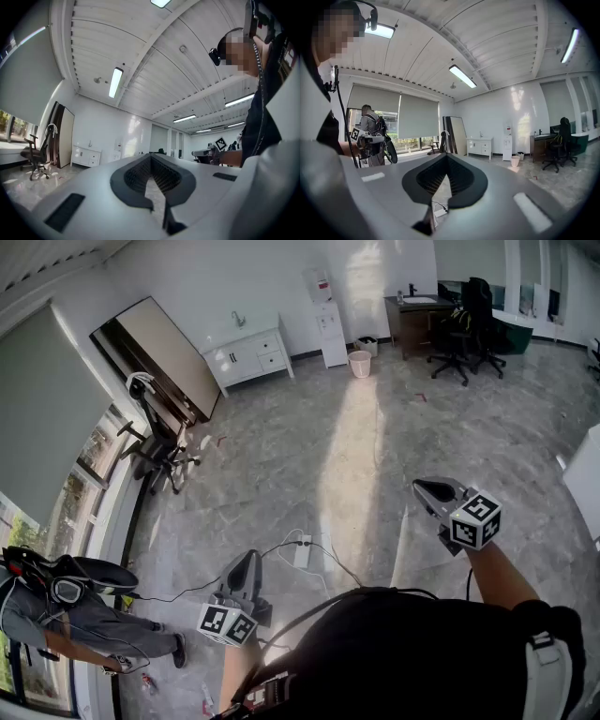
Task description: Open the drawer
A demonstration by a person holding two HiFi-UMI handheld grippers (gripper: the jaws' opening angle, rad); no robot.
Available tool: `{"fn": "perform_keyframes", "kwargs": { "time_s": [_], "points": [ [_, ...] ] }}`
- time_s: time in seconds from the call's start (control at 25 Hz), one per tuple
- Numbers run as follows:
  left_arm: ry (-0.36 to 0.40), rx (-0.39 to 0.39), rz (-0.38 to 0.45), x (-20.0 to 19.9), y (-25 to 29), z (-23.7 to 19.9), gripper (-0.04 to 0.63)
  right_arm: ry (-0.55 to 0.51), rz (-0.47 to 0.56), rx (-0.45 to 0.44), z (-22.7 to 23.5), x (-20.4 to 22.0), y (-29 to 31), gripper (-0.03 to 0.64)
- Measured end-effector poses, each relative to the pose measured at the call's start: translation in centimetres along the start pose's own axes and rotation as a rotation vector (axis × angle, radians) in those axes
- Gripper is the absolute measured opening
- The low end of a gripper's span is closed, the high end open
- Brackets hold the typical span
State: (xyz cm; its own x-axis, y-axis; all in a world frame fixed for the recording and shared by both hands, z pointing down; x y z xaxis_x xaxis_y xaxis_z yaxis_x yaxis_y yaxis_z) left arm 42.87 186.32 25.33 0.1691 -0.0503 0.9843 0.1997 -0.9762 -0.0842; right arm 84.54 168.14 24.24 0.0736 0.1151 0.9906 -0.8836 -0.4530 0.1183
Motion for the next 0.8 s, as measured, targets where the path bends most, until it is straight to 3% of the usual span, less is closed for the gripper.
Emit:
{"fn": "perform_keyframes", "kwargs": {
  "time_s": [0.8],
  "points": [
    [-0.003, 0.019, 0.004, 0.02, 0.22, 0.37, -0.009, 0.008, -0.003, 0.003, -0.03, 0.31, 0.04, -0.002]
  ]
}}
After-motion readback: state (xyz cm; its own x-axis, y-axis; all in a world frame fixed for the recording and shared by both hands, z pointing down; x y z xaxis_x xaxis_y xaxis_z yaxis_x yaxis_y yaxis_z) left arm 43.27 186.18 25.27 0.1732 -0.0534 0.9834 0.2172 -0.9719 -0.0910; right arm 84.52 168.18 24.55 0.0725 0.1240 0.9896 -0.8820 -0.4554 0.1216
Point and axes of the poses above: the fingertips, and each gripper's own axes: y forward along the fingers, z to its right, x out of its underside, the point moved 8 cm from there along -y, backward along the fingers, and after that the axes turned 8 degrees about -x, right-handed, at the moved point
